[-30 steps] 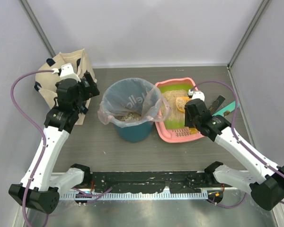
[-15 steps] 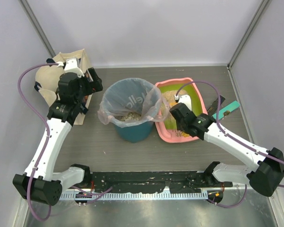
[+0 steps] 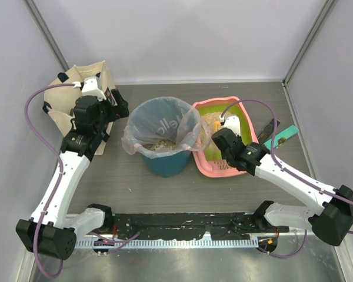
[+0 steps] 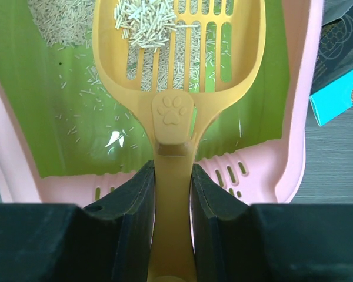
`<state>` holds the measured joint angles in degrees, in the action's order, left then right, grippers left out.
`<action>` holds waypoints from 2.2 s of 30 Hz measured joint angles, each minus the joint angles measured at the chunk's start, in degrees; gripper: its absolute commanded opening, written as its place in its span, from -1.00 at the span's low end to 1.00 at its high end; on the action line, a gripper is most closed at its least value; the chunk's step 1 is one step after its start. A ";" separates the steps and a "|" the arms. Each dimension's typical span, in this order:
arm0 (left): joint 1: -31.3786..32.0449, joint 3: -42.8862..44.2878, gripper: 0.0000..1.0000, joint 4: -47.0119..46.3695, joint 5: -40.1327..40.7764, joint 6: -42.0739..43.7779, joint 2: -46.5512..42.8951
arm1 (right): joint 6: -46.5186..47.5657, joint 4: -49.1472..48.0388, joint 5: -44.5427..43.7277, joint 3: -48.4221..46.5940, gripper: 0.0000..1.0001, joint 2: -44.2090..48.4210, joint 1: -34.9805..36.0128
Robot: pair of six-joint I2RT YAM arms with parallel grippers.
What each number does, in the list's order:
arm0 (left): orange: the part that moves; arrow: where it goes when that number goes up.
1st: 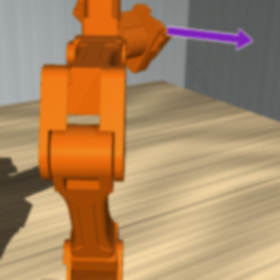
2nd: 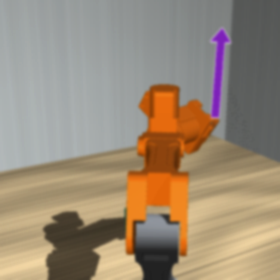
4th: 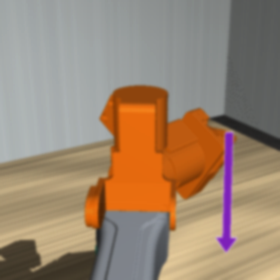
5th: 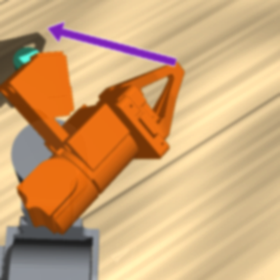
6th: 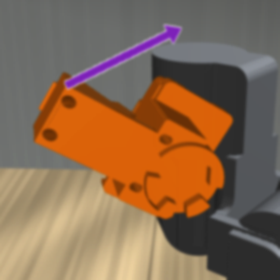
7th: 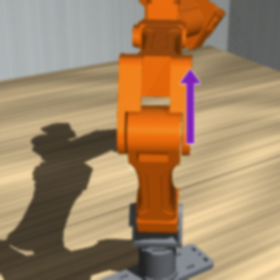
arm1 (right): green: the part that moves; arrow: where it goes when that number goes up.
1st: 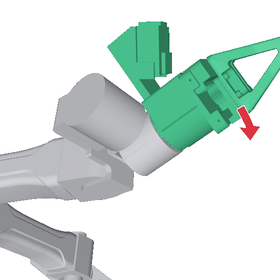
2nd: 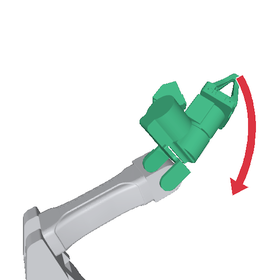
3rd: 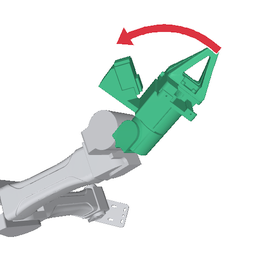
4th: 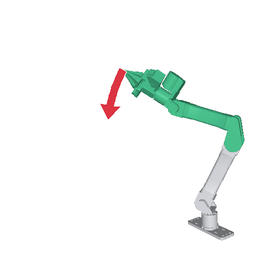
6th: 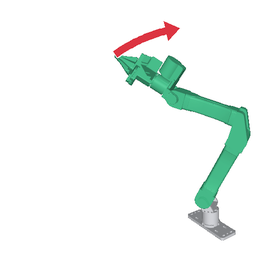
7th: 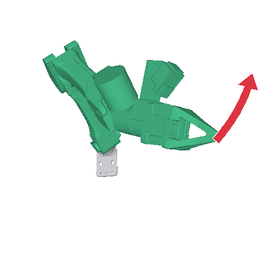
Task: Clean the litter box
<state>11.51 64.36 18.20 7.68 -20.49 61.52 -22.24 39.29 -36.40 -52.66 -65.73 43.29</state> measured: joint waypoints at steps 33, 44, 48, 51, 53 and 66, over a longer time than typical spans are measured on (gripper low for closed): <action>-0.02 -1.07 0.99 -2.08 0.24 0.46 -2.08 | -0.59 -0.37 4.87 1.14 -0.97 -1.11 -6.29; -0.02 -1.38 0.99 -2.14 0.22 1.22 -2.16 | -0.31 -3.04 8.70 2.10 -0.98 -0.17 -7.06; -0.02 -1.44 0.99 -2.12 0.22 1.25 -2.19 | -0.28 -1.33 4.46 1.07 -0.98 -0.96 -6.73; -0.02 -1.46 1.00 -2.19 0.22 1.27 -2.19 | -0.17 -3.89 9.16 2.16 -0.98 0.85 -7.98; -0.02 -1.51 1.00 -2.14 0.22 1.27 -2.19 | -0.11 -3.34 6.60 1.92 -0.97 1.22 -7.21; -0.02 -1.62 0.99 -2.29 0.20 1.29 -2.21 | -0.15 -6.08 10.88 2.89 -0.98 1.79 -8.96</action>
<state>11.49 62.74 15.90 7.88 -19.20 59.31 -22.39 33.21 -25.52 -49.78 -63.94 34.33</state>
